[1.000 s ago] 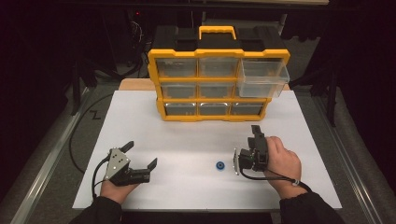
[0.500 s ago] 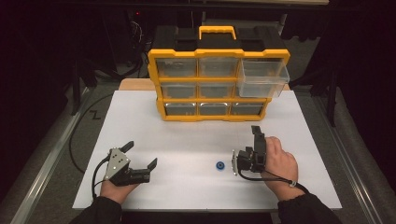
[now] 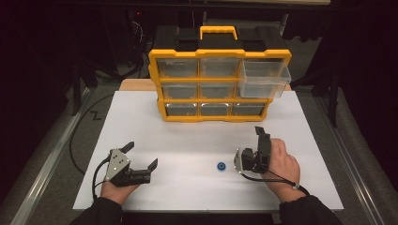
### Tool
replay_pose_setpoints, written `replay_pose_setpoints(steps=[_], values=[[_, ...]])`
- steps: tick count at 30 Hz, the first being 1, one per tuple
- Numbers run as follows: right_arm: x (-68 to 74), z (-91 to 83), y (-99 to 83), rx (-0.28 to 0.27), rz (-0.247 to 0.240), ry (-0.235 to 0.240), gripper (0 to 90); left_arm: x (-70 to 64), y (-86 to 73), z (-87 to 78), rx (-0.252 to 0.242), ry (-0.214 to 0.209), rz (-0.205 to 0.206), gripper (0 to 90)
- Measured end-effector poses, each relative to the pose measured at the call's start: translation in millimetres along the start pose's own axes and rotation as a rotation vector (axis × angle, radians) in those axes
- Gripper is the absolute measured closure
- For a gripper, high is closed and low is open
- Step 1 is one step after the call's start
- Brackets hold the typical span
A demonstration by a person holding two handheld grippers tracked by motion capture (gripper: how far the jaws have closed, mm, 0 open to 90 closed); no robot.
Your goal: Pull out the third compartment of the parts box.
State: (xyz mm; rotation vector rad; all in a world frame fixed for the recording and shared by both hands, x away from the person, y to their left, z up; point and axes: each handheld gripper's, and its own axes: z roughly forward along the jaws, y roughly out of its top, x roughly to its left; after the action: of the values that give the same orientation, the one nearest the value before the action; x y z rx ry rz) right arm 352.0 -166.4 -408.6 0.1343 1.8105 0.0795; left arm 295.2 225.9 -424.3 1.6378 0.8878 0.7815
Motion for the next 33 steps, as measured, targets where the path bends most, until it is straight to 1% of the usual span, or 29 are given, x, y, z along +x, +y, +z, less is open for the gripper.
replay_pose_setpoints(steps=[1, 5, 6, 9, 10, 12, 15, 16, 17, 19, 21, 24, 29, 33], values=[[-0.3, -0.2, -0.9, 0.002, 0.026, 0.01, 0.8, -0.1, 0.0, 0.1, 0.0, 0.0, 0.0, 0.3], [-2.0, -1.3, -4.7, -0.008, 0.12, 0.017, 0.8, -0.3, 0.1, 0.0, 0.001, -0.001, 0.002, 0.4], [-2.3, -1.8, -5.2, -0.007, 0.137, 0.022, 0.8, -0.2, 0.1, 0.0, 0.002, -0.001, 0.003, 0.3], [-2.8, -2.8, -7.2, -0.015, 0.227, 0.042, 0.8, -0.3, 0.1, 0.0, 0.003, 0.0, 0.004, 0.3], [-3.9, -3.0, -8.0, -0.019, 0.244, 0.053, 0.8, -0.4, 0.1, 0.1, 0.002, 0.002, 0.002, 0.3], [-4.2, -3.4, -9.6, -0.023, 0.297, 0.064, 0.8, -0.3, 0.0, 0.4, 0.002, 0.004, 0.001, 0.3], [-5.3, -3.8, -12.0, -0.036, 0.36, 0.08, 0.8, -0.3, 0.1, 0.3, 0.002, 0.005, 0.001, 0.3], [-5.5, -4.0, -12.8, -0.038, 0.387, 0.09, 0.8, -0.3, 0.1, 0.3, 0.002, 0.006, 0.001, 0.3], [-4.6, -4.4, -13.4, -0.036, 0.428, 0.097, 0.8, -0.2, 0.0, 0.3, 0.004, 0.006, 0.002, 0.3], [-6.0, -5.1, -15.6, -0.042, 0.458, 0.099, 0.8, -0.2, 0.0, 0.4, 0.005, 0.006, 0.002, 0.4], [-6.1, -5.0, -17.9, -0.048, 0.505, 0.119, 0.8, -0.2, 0.0, 0.5, 0.006, 0.005, 0.0, 0.3], [-6.7, -4.1, -22.1, -0.053, 0.591, 0.152, 0.8, -0.1, 0.1, 0.4, 0.006, 0.005, 0.002, 0.3], [-6.9, -3.3, -29.4, -0.071, 0.712, 0.179, 0.8, -0.2, 0.1, 0.6, 0.006, 0.011, -0.002, 0.3], [-8.4, -2.5, -35.7, -0.087, 0.823, 0.227, 0.8, 0.1, 0.2, 0.7, 0.01, 0.014, -0.001, 0.3]])
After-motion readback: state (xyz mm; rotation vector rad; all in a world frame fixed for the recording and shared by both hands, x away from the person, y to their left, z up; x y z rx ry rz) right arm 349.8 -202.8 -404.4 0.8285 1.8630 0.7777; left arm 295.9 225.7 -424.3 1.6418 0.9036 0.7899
